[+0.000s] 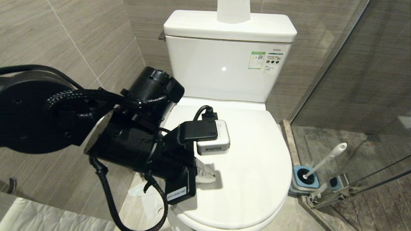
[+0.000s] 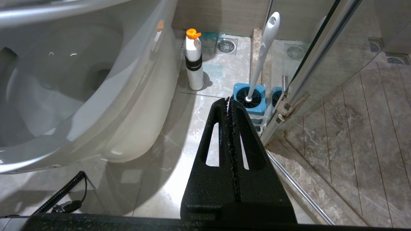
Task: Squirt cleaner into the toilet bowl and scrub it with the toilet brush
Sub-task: Close the toilet lid
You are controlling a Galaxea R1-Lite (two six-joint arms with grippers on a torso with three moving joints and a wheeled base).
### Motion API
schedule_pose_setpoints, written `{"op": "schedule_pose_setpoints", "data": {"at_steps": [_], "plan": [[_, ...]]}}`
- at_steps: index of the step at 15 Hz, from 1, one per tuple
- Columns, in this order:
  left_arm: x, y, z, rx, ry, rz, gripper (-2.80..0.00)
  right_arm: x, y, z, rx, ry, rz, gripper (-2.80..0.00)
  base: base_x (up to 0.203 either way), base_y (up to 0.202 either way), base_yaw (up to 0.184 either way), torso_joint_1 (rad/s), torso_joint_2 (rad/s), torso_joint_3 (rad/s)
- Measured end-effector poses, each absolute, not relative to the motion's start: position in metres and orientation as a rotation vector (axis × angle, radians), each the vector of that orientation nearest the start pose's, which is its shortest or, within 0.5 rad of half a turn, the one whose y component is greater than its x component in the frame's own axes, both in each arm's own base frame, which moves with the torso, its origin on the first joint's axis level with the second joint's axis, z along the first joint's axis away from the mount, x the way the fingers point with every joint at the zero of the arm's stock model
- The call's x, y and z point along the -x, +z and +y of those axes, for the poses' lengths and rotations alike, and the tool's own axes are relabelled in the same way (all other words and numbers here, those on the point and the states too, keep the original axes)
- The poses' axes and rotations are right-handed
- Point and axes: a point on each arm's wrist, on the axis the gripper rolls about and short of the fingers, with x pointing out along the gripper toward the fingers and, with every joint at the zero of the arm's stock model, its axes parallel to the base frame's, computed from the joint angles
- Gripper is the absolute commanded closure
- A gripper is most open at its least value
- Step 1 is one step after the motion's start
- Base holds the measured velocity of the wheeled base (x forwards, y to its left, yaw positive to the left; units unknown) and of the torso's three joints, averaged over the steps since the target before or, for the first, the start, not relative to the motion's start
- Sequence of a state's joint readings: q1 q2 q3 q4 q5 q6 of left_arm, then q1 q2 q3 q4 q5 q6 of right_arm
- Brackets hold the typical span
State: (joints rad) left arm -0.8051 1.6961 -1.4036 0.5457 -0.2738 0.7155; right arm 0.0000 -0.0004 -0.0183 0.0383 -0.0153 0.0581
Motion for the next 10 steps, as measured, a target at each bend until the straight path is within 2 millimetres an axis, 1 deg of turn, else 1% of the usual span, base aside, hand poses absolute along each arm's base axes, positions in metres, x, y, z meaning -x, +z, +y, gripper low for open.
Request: {"op": "schedule_pose_setpoints", "data": {"at_steps": [5, 10], "plan": [[-0.206, 0.217, -0.225, -0.856, -1.301, 0.541, 0.00, 0.024, 0.077, 0.000, -0.058, -0.016, 0.019, 0.00, 0.000, 0.000, 0.000, 0.000, 0.00, 0.000], [-0.215, 0.191, -0.245, -0.877, -1.322, 0.569, 0.00, 0.024, 0.077, 0.000, -0.058, -0.016, 0.019, 0.00, 0.000, 0.000, 0.000, 0.000, 0.00, 0.000]]}}
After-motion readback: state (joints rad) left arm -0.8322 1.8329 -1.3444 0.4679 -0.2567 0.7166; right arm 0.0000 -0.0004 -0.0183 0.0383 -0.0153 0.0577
